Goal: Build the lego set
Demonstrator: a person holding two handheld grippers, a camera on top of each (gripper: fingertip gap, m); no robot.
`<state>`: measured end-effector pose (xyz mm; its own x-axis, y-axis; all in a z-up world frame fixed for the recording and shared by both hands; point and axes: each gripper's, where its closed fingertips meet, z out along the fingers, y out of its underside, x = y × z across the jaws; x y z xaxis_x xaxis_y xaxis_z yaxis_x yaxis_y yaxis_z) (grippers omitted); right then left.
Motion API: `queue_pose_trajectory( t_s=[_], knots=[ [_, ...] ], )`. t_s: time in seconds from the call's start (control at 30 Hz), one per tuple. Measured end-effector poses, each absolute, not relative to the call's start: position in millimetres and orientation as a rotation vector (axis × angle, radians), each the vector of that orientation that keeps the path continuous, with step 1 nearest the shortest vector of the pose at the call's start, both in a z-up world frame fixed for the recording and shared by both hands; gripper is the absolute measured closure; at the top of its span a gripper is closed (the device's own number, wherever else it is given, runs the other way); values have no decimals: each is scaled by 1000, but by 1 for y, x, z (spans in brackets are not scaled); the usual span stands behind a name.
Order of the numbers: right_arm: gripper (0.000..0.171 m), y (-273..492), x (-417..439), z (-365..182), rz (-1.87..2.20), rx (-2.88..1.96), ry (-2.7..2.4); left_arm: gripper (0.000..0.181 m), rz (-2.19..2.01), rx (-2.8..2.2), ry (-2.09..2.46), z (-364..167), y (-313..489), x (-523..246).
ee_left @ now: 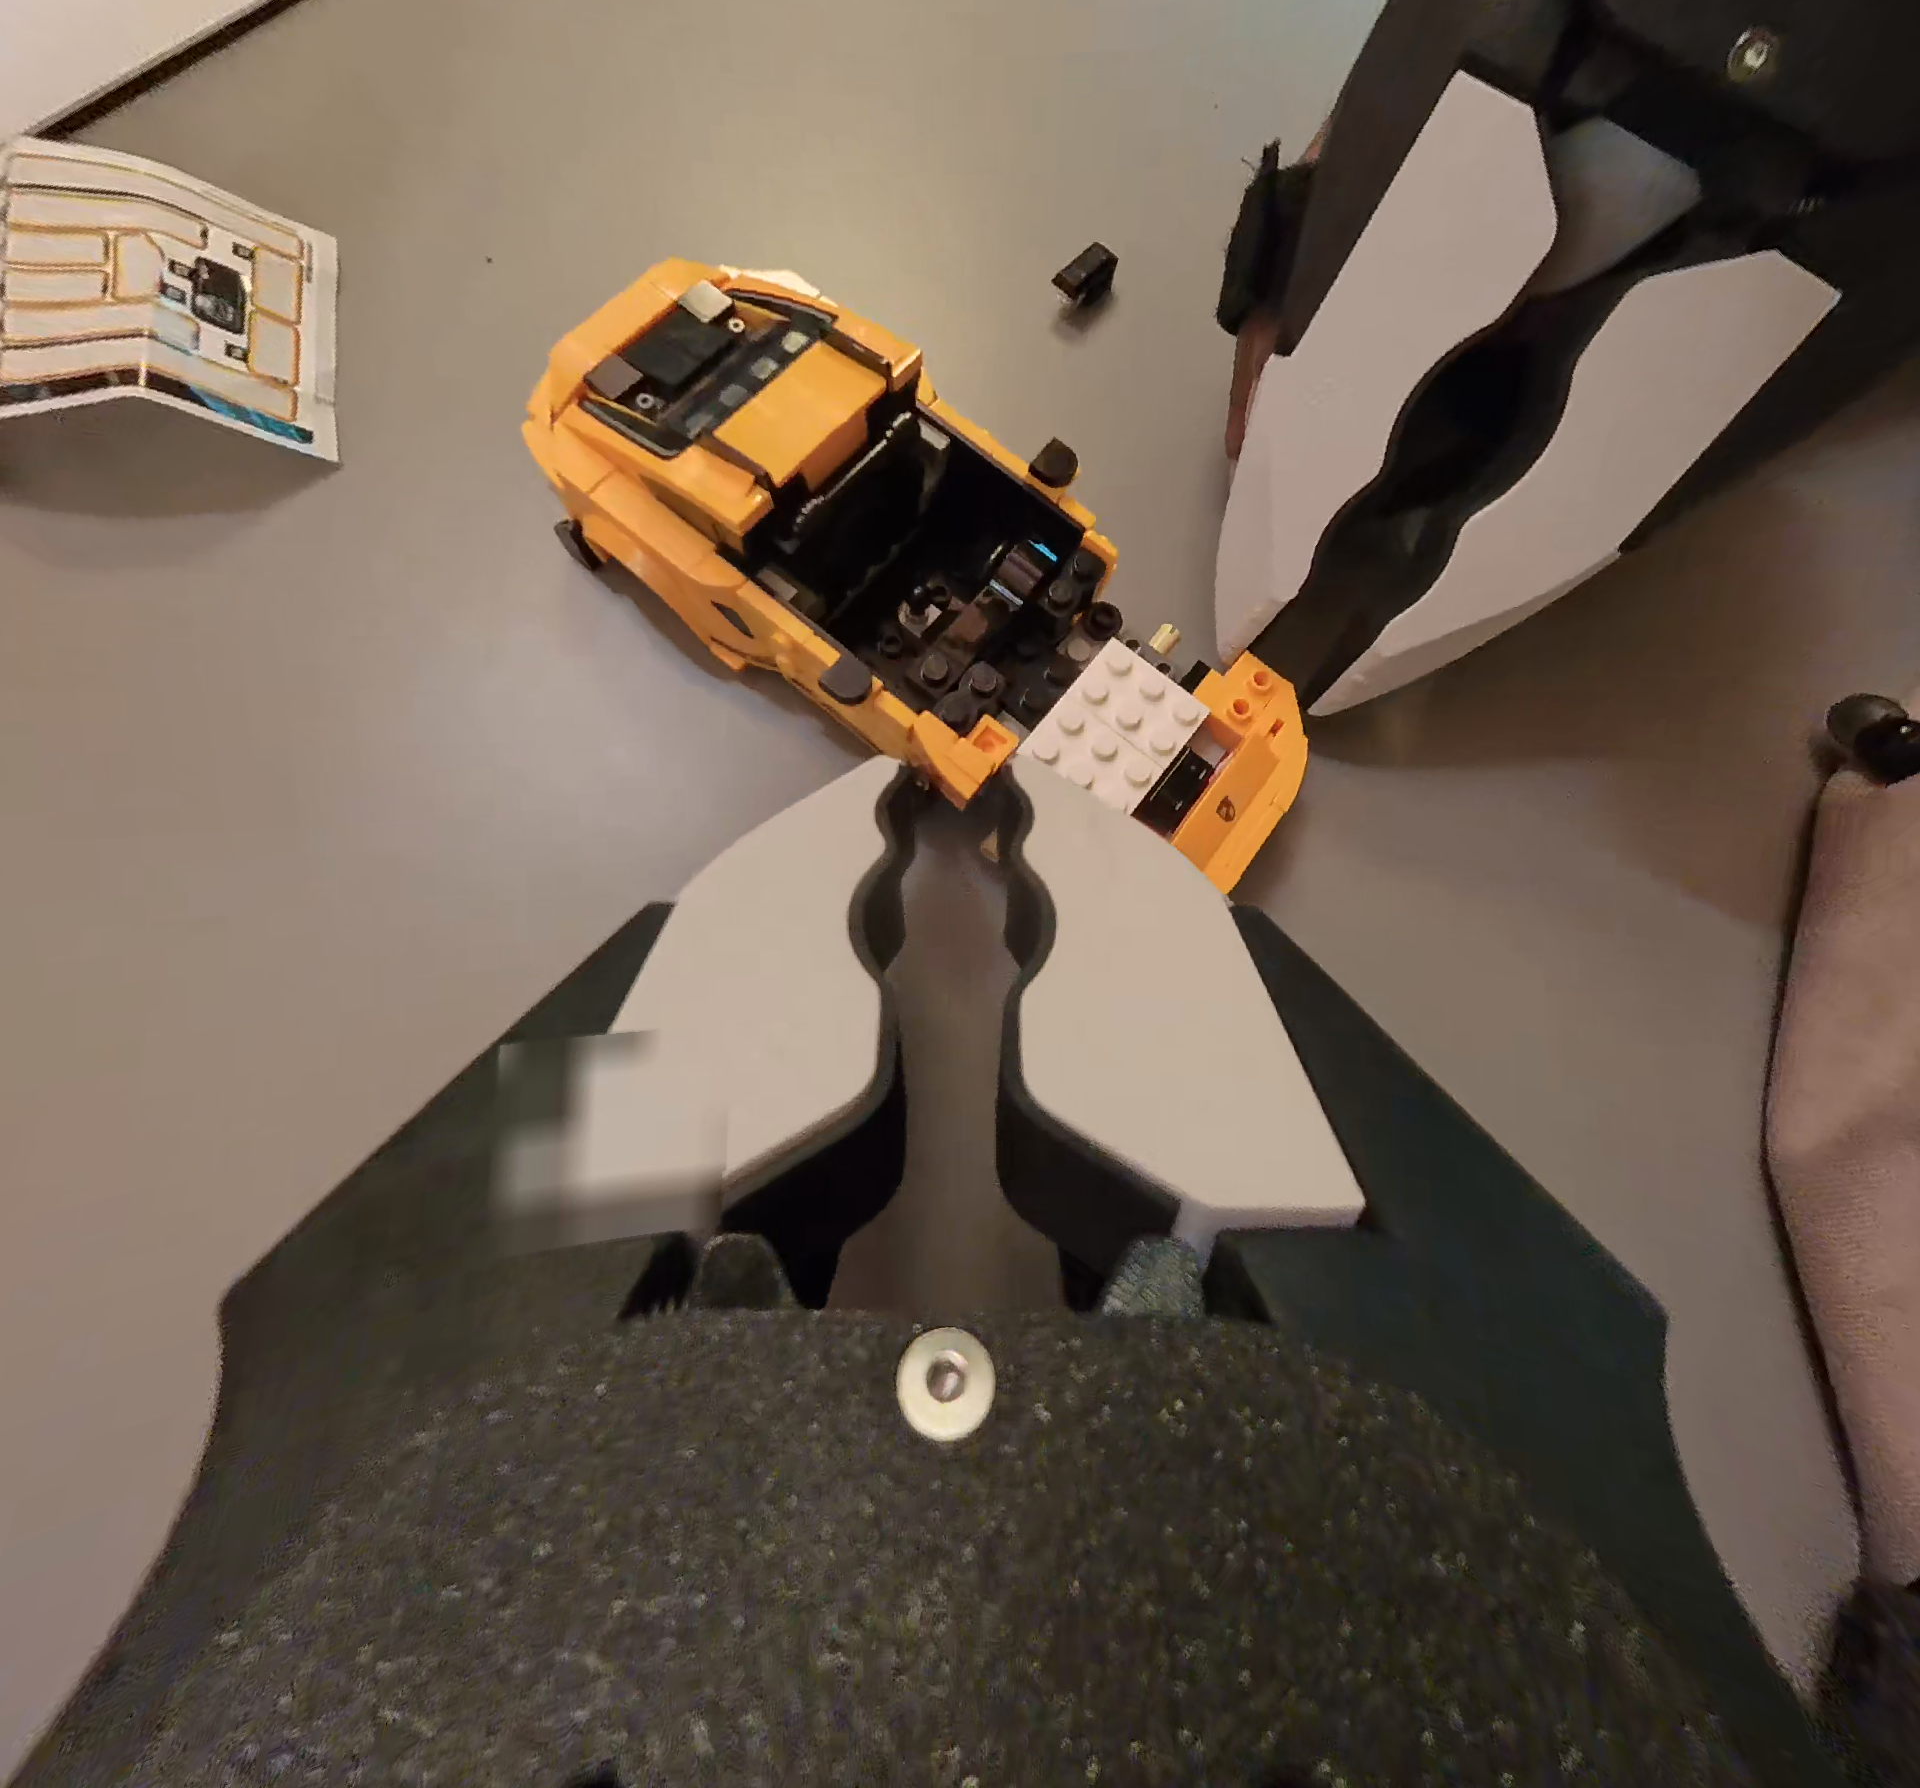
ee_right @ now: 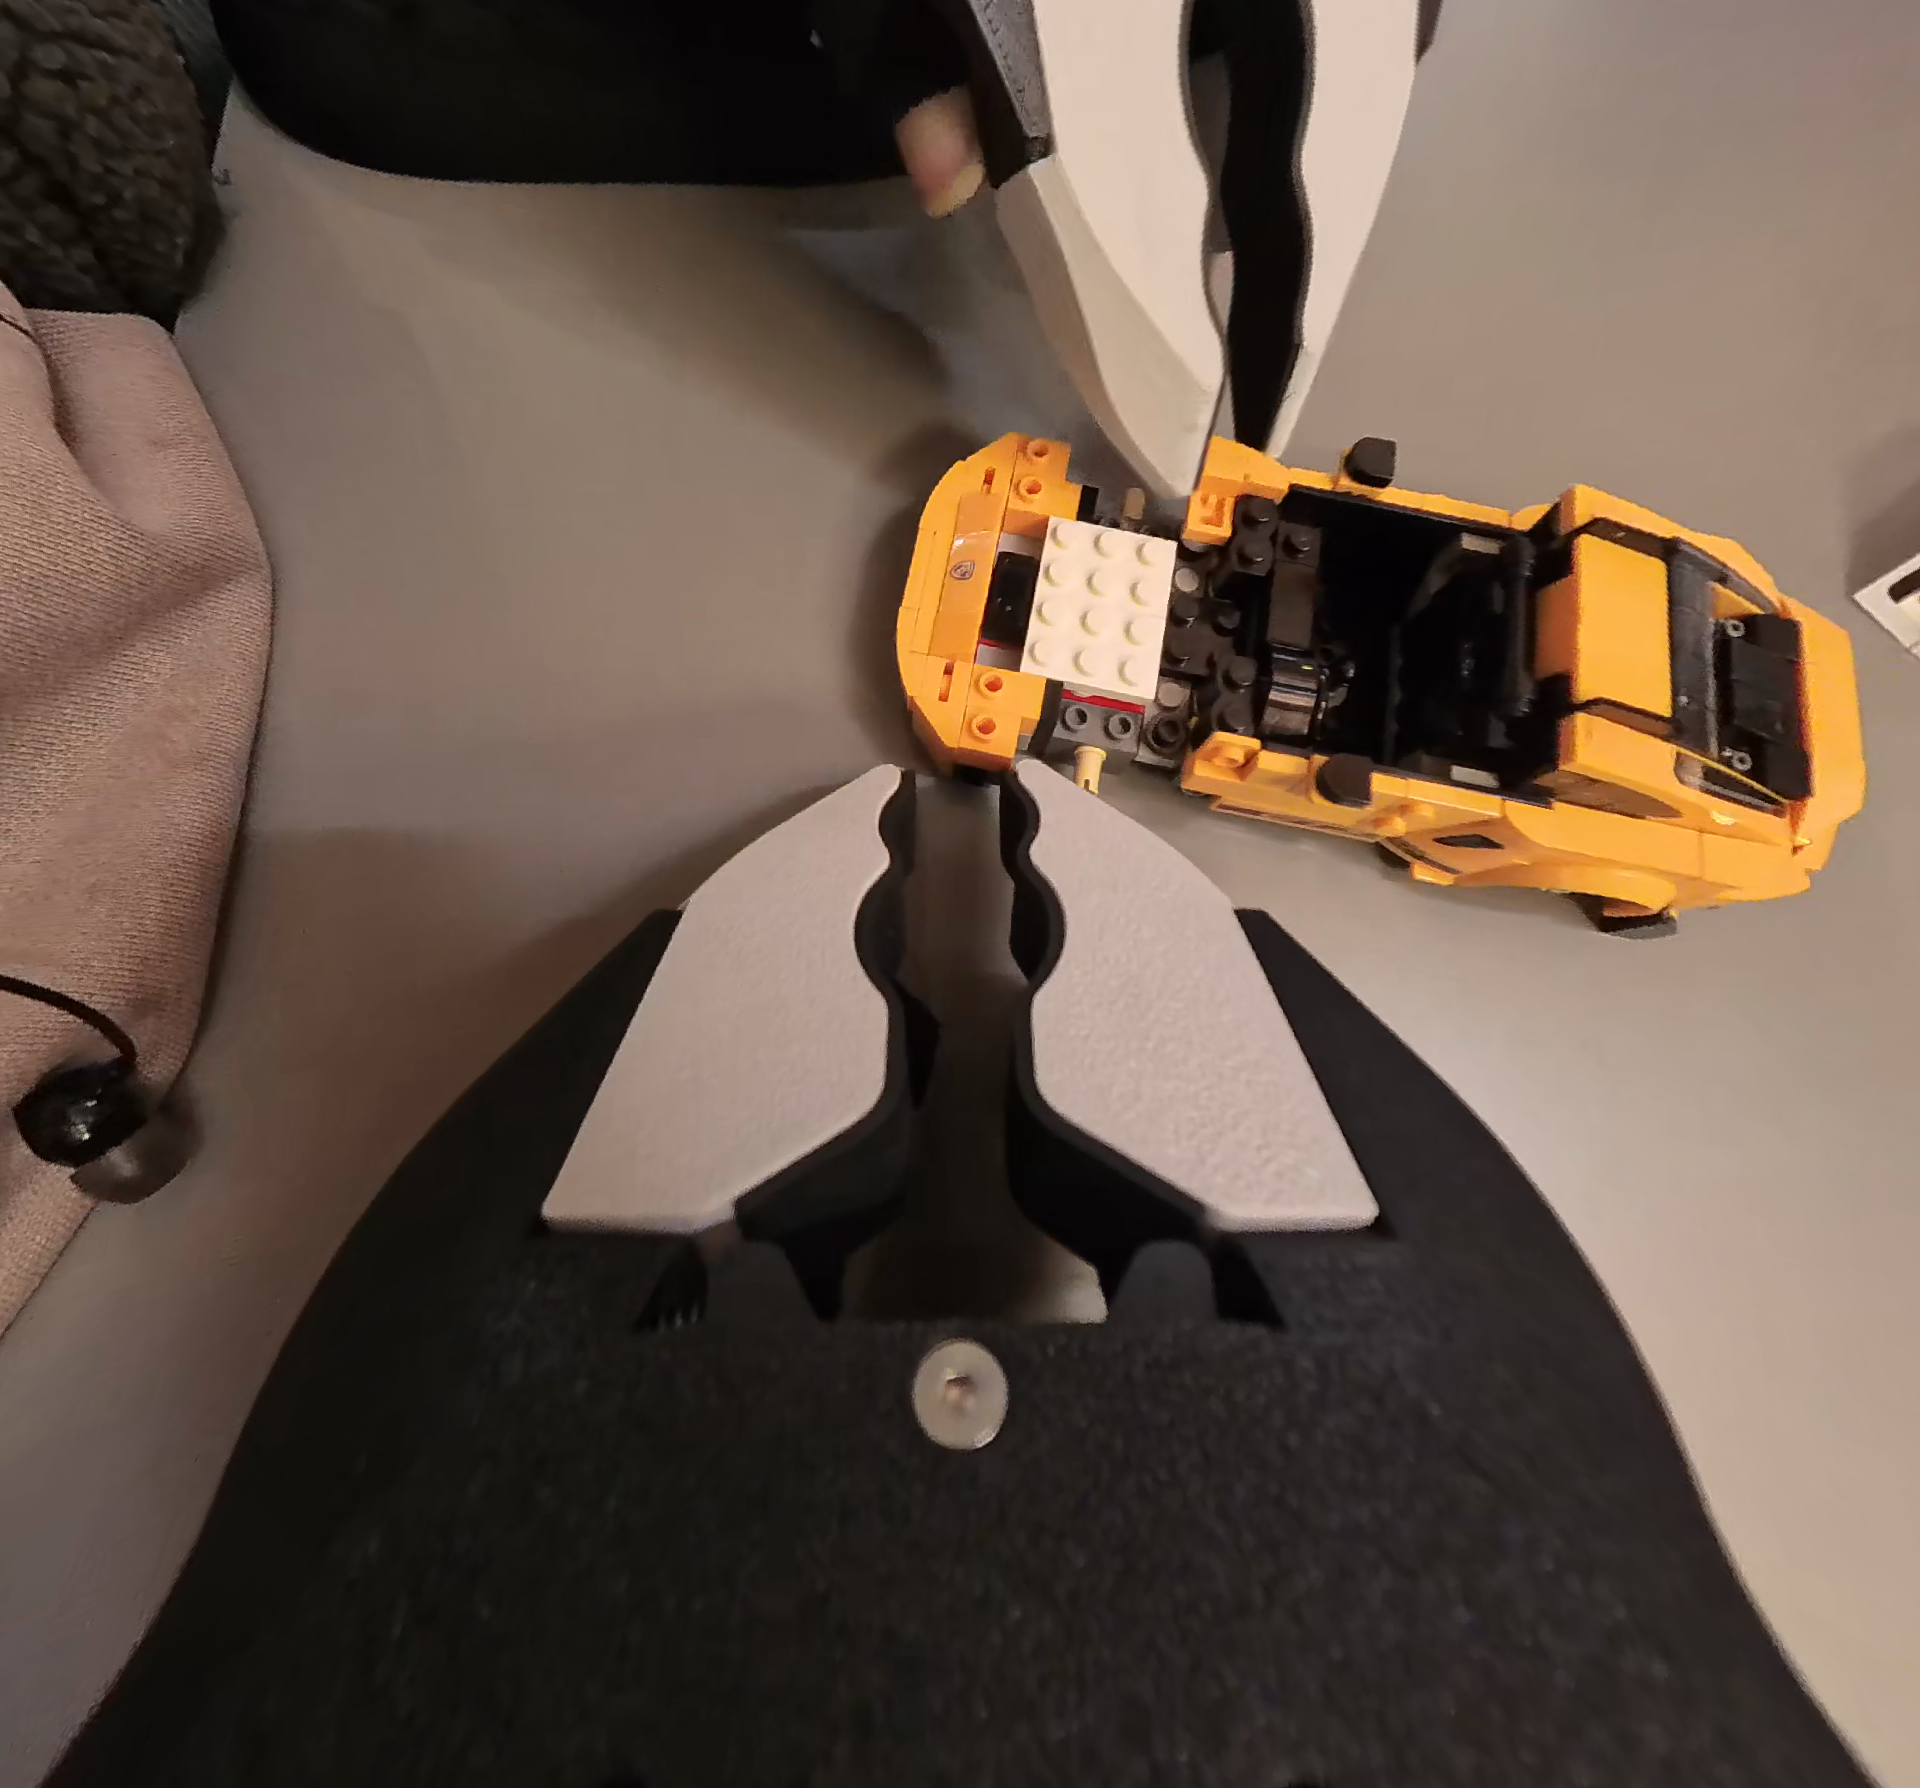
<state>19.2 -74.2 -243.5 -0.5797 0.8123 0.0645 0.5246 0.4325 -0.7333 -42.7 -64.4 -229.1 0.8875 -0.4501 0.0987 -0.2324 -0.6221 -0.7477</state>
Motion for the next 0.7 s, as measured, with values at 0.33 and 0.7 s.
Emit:
queue_pose_trajectory(
  t_s=[0.33,0.7],
  knots=[
    [157,-74,19,-244,948,-1136,-2276,172,-326,-2296,441,-230,-65,-42],
    [155,-72,21,-240,1001,-1167,-2271,173,-315,-2291,424,-230,-63,-41]
  ],
)
